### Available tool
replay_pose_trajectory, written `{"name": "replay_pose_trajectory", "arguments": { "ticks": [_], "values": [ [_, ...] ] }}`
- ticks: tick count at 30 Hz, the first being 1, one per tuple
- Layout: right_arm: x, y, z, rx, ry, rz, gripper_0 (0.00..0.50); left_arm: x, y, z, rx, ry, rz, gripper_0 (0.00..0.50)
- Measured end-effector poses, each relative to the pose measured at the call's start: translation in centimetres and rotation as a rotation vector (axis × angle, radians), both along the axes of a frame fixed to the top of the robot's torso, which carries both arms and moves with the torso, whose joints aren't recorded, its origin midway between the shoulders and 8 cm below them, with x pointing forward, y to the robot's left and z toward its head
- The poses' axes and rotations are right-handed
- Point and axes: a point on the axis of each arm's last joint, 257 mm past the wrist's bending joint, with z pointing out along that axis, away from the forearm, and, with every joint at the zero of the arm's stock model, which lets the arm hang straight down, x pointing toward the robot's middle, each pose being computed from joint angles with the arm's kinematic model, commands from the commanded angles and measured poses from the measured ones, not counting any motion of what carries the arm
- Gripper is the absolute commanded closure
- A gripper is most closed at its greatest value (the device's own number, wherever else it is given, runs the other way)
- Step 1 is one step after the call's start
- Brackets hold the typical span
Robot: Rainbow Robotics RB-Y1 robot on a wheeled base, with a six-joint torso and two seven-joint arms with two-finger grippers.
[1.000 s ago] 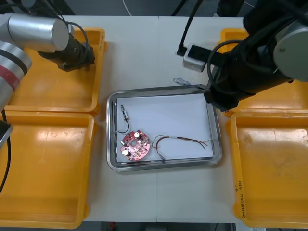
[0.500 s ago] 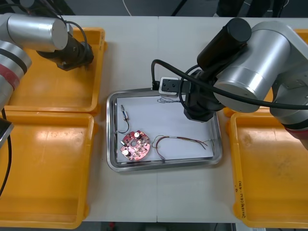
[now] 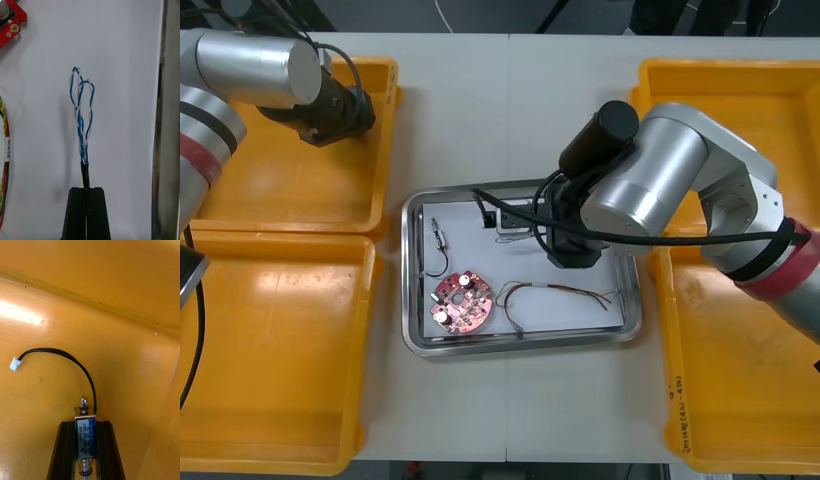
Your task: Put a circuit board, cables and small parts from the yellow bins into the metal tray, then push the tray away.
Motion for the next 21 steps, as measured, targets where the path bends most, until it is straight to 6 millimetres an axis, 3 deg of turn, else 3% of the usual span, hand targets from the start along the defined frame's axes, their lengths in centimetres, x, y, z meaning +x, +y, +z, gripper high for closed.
{"name": "replay_pose_trajectory", "arguments": {
  "ticks": [10,14,16,17,18,19,21],
  "values": [
    [1.7,-0.8,-1.7,-0.024,-0.022,0.0,0.5,-0.1,-0.2,0.0,-0.016,0.004,-0.001,0.5],
    [2.0,-1.1,-1.7,-0.04,-0.035,0.007,0.493,-1.0,0.1,-0.3,-0.025,0.05,0.006,0.499],
    [2.0,-1.1,-1.7,-0.04,-0.035,0.007,0.282,-1.5,0.3,0.0,-0.032,0.072,0.009,0.499],
    [2.0,-1.1,-1.7,-0.04,-0.035,0.007,0.22,-1.7,0.4,0.2,-0.035,0.079,0.009,0.5],
    [2.0,-1.1,-1.7,-0.04,-0.036,0.007,0.104,-1.9,0.5,0.6,-0.036,0.085,0.008,0.498],
    [2.0,-1.1,-1.7,-0.04,-0.036,0.007,0.036,-2.1,0.5,1.0,-0.035,0.089,0.005,0.5],
    [2.0,-1.1,-1.7,-0.04,-0.036,0.007,0.0,-2.6,0.6,1.8,-0.031,0.1,-0.003,0.499]
  ]
}}
